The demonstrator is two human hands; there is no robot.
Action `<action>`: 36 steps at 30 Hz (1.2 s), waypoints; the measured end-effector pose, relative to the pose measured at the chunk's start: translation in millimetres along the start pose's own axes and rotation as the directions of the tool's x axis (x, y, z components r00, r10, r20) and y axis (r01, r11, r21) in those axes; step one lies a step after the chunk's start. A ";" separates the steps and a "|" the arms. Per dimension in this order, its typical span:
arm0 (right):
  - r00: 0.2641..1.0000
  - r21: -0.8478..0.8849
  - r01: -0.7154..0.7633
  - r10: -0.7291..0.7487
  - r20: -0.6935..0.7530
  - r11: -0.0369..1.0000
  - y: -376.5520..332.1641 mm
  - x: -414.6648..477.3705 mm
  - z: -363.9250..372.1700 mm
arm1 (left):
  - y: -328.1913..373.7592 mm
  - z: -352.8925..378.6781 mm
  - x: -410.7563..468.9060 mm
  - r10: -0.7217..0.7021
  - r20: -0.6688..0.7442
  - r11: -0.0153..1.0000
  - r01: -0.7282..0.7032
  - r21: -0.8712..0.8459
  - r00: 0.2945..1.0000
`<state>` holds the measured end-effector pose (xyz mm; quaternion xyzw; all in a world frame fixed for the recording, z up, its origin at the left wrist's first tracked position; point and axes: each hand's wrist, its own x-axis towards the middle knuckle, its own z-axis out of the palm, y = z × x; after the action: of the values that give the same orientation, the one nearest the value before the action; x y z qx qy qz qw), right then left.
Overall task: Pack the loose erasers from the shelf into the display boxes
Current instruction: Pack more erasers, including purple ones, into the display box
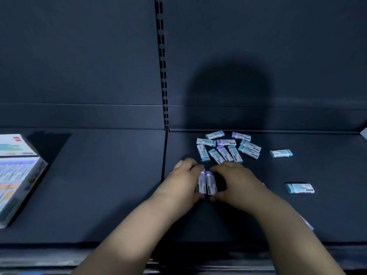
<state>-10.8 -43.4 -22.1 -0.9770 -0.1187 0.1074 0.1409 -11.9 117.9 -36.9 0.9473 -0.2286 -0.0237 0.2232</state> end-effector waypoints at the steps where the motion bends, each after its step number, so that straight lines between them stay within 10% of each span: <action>1: 0.999 0.027 0.021 -0.020 -0.028 0.999 -0.6 -4.0 -1.4 | 2.2 -2.4 -4.5 0.003 -0.043 1.000 -0.003 0.001 0.999; 18: 0.958 0.046 0.256 -0.248 -0.144 0.965 -86.4 -30.8 3.1 | -26.4 -44.0 -103.1 -0.095 -0.219 0.995 0.101 0.018 0.971; 36: 0.949 0.100 0.254 -0.227 -0.219 0.962 -352.9 34.4 78.5 | -251.2 -155.4 -228.5 -0.008 -0.303 0.990 0.051 0.134 0.953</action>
<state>-68.4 314.2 4.4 -0.9501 -0.2148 -0.0048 0.2261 -87.4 483.2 -19.2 0.9564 -0.1789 0.1338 0.1879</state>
